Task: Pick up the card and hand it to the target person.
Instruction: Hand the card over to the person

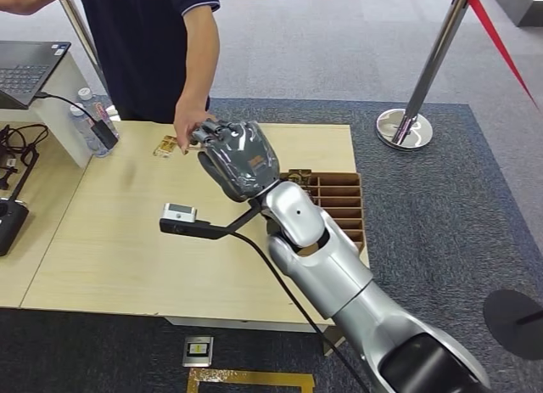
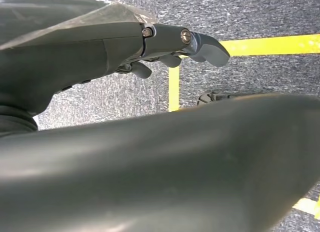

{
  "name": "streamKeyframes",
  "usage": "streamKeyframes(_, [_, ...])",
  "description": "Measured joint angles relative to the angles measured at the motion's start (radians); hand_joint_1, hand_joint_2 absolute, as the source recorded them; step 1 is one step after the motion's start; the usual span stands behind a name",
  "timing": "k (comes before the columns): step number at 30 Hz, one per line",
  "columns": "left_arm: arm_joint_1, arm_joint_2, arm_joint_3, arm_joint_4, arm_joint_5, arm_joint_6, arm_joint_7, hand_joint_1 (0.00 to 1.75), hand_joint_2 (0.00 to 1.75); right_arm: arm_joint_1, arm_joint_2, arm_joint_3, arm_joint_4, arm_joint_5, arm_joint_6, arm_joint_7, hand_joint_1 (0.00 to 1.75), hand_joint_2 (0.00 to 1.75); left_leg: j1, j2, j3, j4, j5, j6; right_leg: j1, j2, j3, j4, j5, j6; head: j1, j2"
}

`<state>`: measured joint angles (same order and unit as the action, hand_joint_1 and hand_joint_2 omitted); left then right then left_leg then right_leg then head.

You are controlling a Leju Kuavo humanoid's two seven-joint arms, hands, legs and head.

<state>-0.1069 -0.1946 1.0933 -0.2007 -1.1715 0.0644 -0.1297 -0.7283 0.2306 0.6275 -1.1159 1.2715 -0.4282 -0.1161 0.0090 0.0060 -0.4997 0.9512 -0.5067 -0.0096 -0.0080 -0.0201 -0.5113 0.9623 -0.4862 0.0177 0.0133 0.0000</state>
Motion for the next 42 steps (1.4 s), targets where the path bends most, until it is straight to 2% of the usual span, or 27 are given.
streamKeyframes(4, [0.000,-0.003,0.000,0.000,0.008,0.003,-0.001,0.00,0.00,0.039,-0.018,-0.012,-0.049,-0.017,-0.034,0.009,0.00,1.75,0.000,0.000,0.000,0.000,0.000,0.000,0.000,0.000,0.000,0.000,0.000,0.000,0.000,0.000])
streamKeyframes(9, [0.002,-0.006,0.000,0.000,0.019,0.011,-0.008,0.00,0.00,0.132,-0.057,-0.044,-0.165,-0.045,-0.079,0.006,0.00,1.75,0.000,0.000,0.000,0.000,0.000,0.000,0.000,0.000,-0.001,-0.001,0.000,0.000,0.000,0.000])
streamKeyframes(18, [0.011,-0.005,0.001,0.000,0.031,0.018,-0.025,0.00,0.00,0.462,-0.154,-0.145,-0.536,-0.035,-0.205,-0.001,0.00,1.75,0.000,-0.001,-0.001,0.000,-0.002,0.000,0.000,0.000,-0.001,-0.002,-0.001,0.000,0.000,0.000])
streamKeyframes(23, [0.014,-0.003,0.002,0.000,0.040,0.019,-0.035,0.00,0.00,0.654,-0.171,-0.231,-0.711,-0.063,-0.261,-0.007,0.00,1.75,0.000,-0.001,-0.001,0.000,-0.002,0.000,0.000,0.000,-0.001,-0.002,-0.001,0.000,0.000,0.000])
streamKeyframes(29, [0.018,-0.002,0.005,-0.001,0.055,0.019,-0.030,0.00,0.00,0.905,-0.136,-0.373,-0.898,-0.200,-0.267,-0.042,0.00,1.75,0.000,-0.001,-0.001,0.000,-0.003,0.000,0.000,0.000,-0.001,-0.002,-0.002,0.000,0.000,0.000])
streamKeyframes(34, [0.020,-0.002,0.015,-0.003,0.070,0.021,-0.017,0.00,0.00,1.040,-0.051,-0.550,-0.949,-0.237,-0.210,-0.053,0.00,1.75,0.000,-0.001,0.000,0.000,-0.003,0.000,0.000,0.000,0.000,-0.002,-0.002,0.000,0.000,0.000])
streamKeyframes(39, [0.021,-0.002,0.031,-0.003,0.085,0.021,-0.001,0.00,0.00,1.076,0.039,-0.779,-0.894,-0.301,-0.043,-0.070,0.00,1.75,0.000,-0.001,0.000,0.000,-0.003,0.000,0.000,0.000,0.001,-0.002,-0.002,0.000,0.000,0.000])
streamKeyframes(42, [0.022,-0.003,0.041,-0.003,0.089,0.021,0.015,0.00,0.00,1.024,0.064,-0.948,-0.731,-0.323,0.024,-0.095,0.00,1.75,0.000,-0.001,0.000,0.000,-0.003,0.000,0.000,0.000,0.001,-0.002,-0.002,0.000,0.000,0.000])
